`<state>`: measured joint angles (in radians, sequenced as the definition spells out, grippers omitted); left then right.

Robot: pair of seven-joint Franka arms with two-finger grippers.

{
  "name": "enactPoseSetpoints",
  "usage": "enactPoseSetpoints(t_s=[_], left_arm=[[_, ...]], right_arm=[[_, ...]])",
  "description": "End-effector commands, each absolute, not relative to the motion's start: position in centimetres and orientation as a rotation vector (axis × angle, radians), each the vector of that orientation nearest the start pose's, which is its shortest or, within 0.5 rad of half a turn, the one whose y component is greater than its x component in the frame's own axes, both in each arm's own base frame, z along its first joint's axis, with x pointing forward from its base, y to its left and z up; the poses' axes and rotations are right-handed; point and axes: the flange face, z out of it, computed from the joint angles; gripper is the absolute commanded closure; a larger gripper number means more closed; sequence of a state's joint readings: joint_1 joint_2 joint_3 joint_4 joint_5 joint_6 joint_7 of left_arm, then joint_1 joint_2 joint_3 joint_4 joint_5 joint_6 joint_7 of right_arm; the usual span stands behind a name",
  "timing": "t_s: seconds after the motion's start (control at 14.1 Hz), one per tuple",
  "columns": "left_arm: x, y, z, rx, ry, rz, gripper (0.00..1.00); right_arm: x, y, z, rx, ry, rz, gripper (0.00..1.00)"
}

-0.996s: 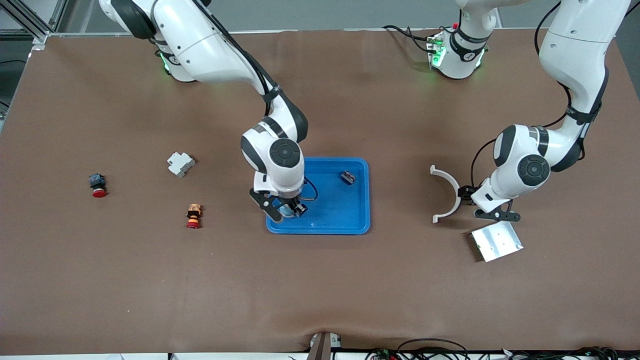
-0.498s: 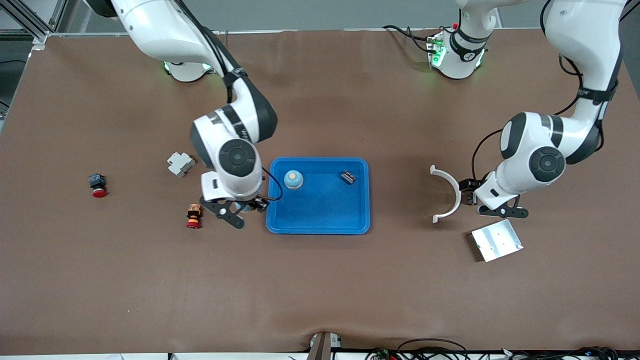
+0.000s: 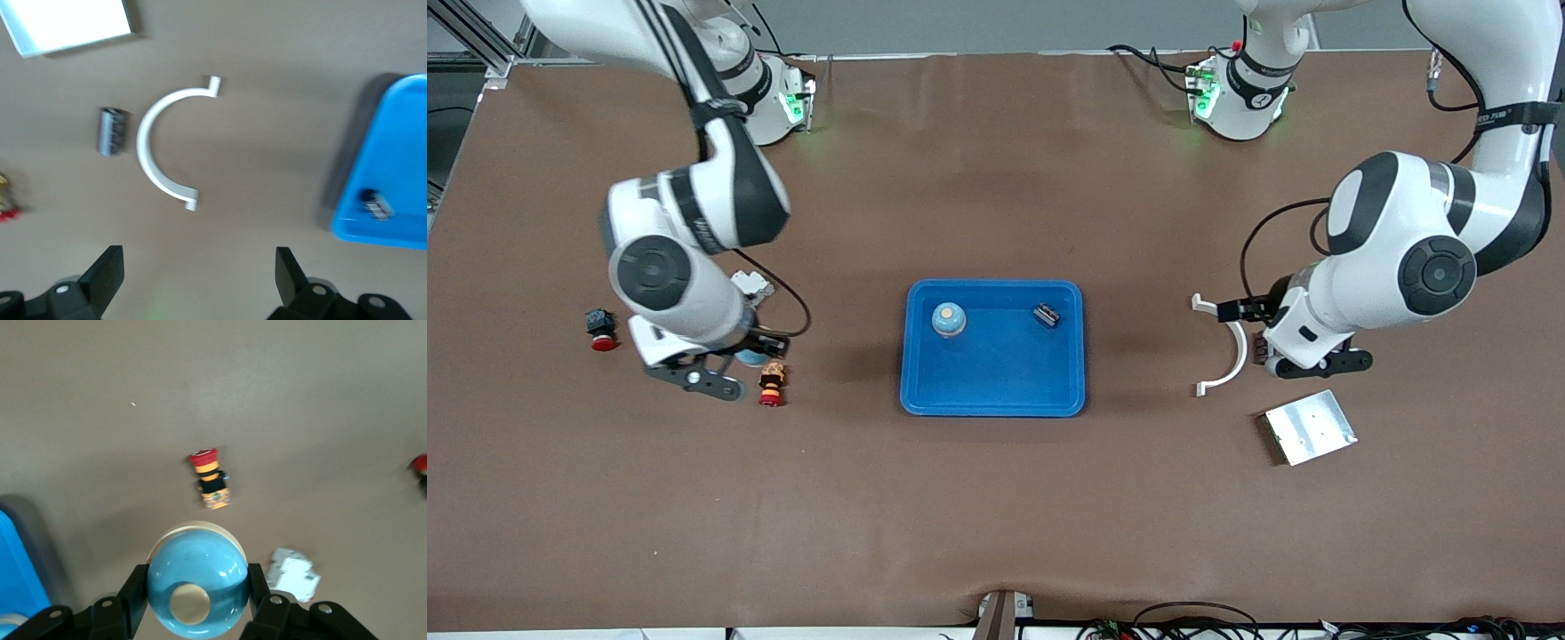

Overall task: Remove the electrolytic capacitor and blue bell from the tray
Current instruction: 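Set the bell near the red buttons while the left gripper returns to tray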

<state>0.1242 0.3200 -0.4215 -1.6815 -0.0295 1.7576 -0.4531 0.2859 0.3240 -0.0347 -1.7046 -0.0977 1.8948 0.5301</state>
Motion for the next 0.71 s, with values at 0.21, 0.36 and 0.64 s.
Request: enactPoseSetpoints(t_s=[0.21,0.36,0.64], left_arm=[[58.8,-25.4,43.7,-3.131,-0.787,0.461,0.0],[58.0,-29.9,42.7,-3.121,-0.89,0.421,0.0],[56.4,-36.0,38.7,-3.022,-1.072,0.348,0.0]], right_arm=[[59.1,6.2,39.8,-3.207,0.117,0.122,1.0],[57.6,3.3,39.3,-3.191,0.031,0.089,1.0],[55.2,-2.8,39.1,-3.116,-0.054,0.086,1.0]])
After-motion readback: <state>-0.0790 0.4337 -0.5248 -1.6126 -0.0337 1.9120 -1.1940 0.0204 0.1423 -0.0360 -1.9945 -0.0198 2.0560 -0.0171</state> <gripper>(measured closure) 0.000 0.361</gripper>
